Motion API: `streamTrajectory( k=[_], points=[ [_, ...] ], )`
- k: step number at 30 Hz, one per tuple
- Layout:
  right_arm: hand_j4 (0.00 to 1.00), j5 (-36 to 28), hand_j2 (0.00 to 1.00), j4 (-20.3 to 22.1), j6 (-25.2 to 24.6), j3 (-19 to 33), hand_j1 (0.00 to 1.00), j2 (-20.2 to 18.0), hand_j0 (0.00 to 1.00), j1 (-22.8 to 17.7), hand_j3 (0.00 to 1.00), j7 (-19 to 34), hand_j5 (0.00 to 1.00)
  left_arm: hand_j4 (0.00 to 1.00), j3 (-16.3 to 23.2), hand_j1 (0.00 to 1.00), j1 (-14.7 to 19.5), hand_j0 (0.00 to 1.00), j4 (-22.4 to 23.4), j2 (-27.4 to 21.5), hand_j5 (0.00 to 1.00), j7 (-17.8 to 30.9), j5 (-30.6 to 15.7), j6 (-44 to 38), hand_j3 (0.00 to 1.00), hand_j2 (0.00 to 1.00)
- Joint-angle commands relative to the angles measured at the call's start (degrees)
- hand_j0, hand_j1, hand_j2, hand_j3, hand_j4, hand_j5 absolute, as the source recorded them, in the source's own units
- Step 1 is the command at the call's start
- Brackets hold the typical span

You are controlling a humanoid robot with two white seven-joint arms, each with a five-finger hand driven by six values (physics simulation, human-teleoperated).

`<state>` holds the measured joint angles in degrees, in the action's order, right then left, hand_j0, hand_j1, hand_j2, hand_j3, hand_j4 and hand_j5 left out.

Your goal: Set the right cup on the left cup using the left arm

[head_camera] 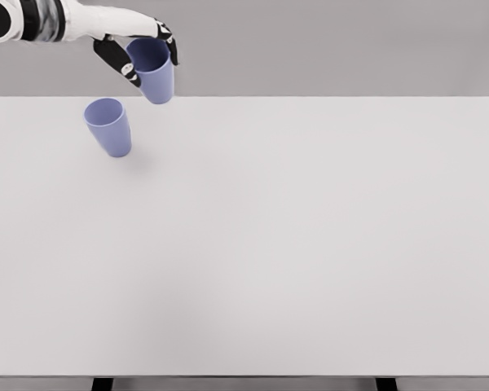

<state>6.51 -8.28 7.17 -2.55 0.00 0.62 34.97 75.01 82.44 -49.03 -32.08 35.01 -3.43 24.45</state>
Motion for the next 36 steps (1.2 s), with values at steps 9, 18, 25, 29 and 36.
streamTrajectory(
  k=[9,18,25,29,36],
  points=[
    [1.0,0.1,1.0,0.0,0.0,0.0,1.0,0.0,1.0,0.0,1.0,0.0,1.0,0.54,1.7,0.54,1.2,0.54,0.7,-2.5,0.54,0.0,-0.6,-0.1,0.54,0.54],
    [1.0,0.1,1.0,0.0,0.0,0.0,1.0,0.0,1.0,0.0,1.0,0.0,1.0,0.54,1.6,0.54,2.0,0.54,0.7,-2.4,0.54,0.0,-1.0,-0.2,0.54,0.54],
    [1.0,0.1,1.0,0.0,0.0,0.0,1.0,0.0,1.0,0.0,1.0,0.0,1.0,0.54,1.7,0.54,2.8,0.54,1.4,-2.5,0.54,0.0,-1.0,-0.2,0.54,0.54],
    [1.0,0.1,1.0,-0.1,0.0,0.0,1.0,0.0,1.0,0.0,1.0,0.0,1.0,0.54,3.3,0.54,2.9,0.54,2.5,-4.3,0.54,0.0,-0.9,-0.2,0.54,0.54],
    [1.0,0.1,1.0,0.0,0.0,0.0,1.0,0.0,1.0,0.0,1.0,0.0,1.0,0.54,4.8,0.54,2.8,0.54,4.6,-5.0,0.54,0.0,-0.9,-0.1,0.54,0.54]
  ],
)
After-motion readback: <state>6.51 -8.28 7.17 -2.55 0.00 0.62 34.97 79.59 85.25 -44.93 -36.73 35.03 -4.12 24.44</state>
